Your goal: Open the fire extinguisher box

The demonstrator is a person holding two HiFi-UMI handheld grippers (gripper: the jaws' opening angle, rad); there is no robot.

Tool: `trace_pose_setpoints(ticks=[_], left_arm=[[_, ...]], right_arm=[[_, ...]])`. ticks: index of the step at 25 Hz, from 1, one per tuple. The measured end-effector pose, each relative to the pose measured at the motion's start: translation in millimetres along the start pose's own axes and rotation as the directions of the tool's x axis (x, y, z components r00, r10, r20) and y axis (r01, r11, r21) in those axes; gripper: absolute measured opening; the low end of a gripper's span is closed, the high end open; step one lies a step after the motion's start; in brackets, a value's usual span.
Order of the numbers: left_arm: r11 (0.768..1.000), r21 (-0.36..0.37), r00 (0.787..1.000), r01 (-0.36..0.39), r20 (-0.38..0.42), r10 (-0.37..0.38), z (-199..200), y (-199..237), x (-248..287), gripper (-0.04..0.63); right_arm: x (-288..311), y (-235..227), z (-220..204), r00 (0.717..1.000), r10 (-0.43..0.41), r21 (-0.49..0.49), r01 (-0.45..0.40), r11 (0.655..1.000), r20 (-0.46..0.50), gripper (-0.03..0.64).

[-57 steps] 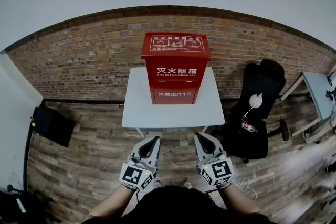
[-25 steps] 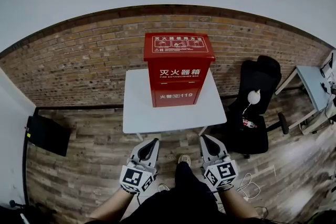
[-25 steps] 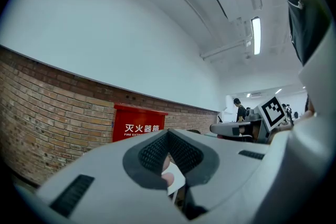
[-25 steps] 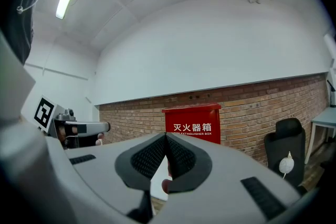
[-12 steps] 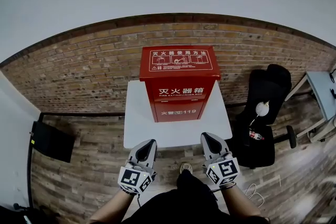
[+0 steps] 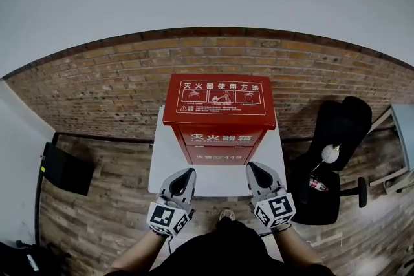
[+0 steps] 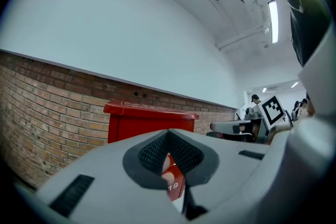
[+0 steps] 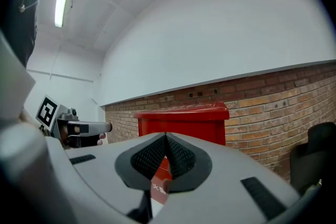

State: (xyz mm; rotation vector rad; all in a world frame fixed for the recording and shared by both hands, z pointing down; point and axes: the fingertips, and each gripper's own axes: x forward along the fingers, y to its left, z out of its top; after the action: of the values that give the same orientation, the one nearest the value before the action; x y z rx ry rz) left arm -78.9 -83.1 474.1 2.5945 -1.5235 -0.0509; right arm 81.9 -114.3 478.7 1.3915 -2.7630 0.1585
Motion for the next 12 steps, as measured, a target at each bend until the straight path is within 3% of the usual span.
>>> trace_pose_setpoints(ticks=[12], left_arm=[[0.999, -0.020, 0.999, -0.039, 0.010, 0.039, 2.8, -2.5, 71.7, 0.048]], right_arm=[[49.5, -28.4, -0.2, 0.984, 0.170, 0.020, -0.170, 0.985, -0.048, 0.018]])
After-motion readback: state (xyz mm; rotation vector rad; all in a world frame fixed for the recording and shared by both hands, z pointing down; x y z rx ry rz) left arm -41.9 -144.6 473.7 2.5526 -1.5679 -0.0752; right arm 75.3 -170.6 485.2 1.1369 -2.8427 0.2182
